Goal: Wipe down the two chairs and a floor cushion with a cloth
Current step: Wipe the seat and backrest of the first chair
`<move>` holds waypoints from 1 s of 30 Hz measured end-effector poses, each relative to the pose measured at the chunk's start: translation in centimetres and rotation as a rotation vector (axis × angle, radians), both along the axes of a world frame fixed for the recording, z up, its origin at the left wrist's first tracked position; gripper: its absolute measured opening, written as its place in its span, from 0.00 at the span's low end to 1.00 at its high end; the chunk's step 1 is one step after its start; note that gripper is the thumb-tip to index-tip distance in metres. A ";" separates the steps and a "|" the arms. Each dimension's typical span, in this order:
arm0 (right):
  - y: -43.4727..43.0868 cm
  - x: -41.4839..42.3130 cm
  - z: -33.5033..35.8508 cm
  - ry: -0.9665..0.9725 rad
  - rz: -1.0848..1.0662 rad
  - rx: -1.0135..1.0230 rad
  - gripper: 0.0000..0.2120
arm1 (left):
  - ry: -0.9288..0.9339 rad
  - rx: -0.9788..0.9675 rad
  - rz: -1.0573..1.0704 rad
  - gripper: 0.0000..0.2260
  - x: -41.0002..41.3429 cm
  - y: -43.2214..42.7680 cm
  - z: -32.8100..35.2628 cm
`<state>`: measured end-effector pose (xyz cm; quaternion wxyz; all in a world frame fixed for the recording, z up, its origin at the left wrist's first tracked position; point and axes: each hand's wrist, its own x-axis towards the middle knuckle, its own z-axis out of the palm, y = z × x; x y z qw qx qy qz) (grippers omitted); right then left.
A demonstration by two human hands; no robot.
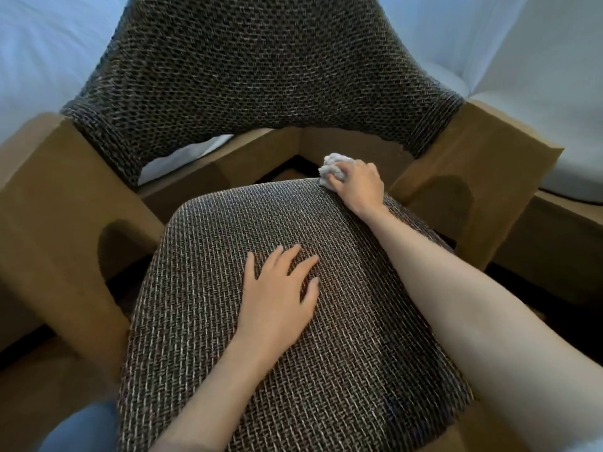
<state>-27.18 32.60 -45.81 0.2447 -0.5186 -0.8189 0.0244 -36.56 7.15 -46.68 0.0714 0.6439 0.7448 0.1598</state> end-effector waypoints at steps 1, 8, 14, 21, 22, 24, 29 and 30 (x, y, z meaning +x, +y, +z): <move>0.5 -0.6 -0.1 -0.003 0.006 0.000 0.15 | -0.004 0.003 0.031 0.21 -0.1 0.1 0.0; -1.2 1.5 0.6 0.028 0.054 -0.040 0.17 | 0.007 0.002 0.076 0.21 -0.5 0.2 0.1; -11.2 10.4 1.4 -0.018 0.049 0.024 0.11 | 0.019 -0.013 0.064 0.21 -0.5 0.0 0.3; -24.5 17.3 1.3 0.049 -0.154 0.066 0.10 | 0.060 -0.067 0.053 0.22 -0.2 -0.1 0.6; -25.3 16.9 1.1 0.062 -0.159 0.072 0.08 | 0.066 -0.077 0.049 0.22 -0.1 -0.1 0.6; -25.9 15.6 0.9 0.063 -0.120 0.093 0.05 | 0.076 -0.091 0.039 0.22 0.0 -0.2 0.7; -21.6 11.4 0.8 -0.034 0.056 0.101 0.08 | 0.077 -0.091 0.041 0.23 0.1 -0.1 0.6; -19.9 10.5 0.9 -0.040 0.072 0.083 0.09 | 0.083 -0.086 0.040 0.23 0.1 -0.1 0.6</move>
